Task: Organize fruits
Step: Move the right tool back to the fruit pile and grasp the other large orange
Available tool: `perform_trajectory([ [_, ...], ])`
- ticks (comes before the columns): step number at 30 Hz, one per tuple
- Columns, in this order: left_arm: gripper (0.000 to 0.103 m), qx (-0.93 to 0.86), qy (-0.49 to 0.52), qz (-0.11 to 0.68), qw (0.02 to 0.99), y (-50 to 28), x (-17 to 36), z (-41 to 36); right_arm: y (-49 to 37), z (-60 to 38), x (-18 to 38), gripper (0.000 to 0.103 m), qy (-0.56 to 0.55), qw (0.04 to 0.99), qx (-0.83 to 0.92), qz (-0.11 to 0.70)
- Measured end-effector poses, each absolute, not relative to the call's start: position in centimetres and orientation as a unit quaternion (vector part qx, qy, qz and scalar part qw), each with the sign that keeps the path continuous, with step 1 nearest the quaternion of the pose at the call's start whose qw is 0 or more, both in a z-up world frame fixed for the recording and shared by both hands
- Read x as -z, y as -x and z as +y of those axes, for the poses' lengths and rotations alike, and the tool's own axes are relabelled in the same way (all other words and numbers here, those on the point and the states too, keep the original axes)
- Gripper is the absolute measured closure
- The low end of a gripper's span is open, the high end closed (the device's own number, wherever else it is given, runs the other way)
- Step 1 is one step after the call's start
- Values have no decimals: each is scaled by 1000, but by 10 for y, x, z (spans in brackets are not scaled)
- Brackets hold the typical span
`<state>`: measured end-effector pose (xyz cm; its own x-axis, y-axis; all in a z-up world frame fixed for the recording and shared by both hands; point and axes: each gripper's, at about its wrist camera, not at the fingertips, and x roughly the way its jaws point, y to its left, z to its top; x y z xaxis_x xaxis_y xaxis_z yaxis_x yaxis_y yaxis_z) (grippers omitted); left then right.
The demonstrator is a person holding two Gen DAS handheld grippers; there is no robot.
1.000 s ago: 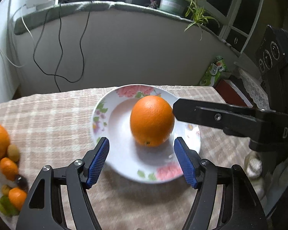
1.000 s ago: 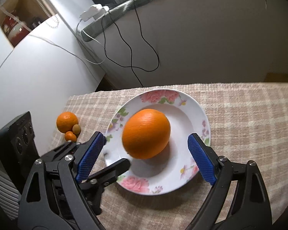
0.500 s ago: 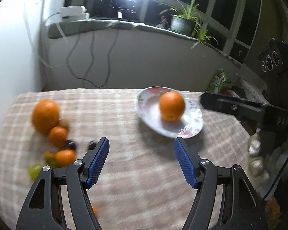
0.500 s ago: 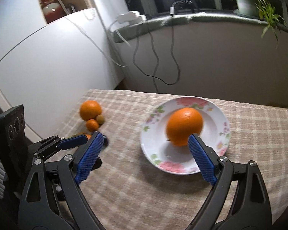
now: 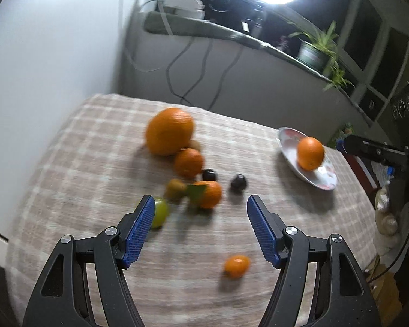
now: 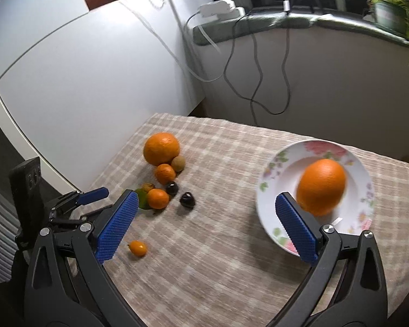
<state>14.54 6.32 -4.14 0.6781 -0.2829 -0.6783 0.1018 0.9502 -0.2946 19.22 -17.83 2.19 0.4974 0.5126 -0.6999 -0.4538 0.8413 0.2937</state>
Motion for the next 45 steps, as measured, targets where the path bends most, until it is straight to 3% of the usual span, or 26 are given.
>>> perform_trajectory([
  [12,33,121,208,403,883,-199,67,108,-254,-108,1,1,-45,817,-337,466],
  [30,33,146,233,413,868,-256,82,108,-317,-32,42,4,-64,774,-359,517],
  [34,33,147,245,419,862,-258,88,112,-325,-20,52,15,-60,765,-359,531],
  [38,33,153,256,422,856,-260,91,114,-327,-12,59,16,-52,761,-357,539],
  [45,33,161,265,424,851,-267,93,116,-330,-3,68,26,-44,754,-354,552],
])
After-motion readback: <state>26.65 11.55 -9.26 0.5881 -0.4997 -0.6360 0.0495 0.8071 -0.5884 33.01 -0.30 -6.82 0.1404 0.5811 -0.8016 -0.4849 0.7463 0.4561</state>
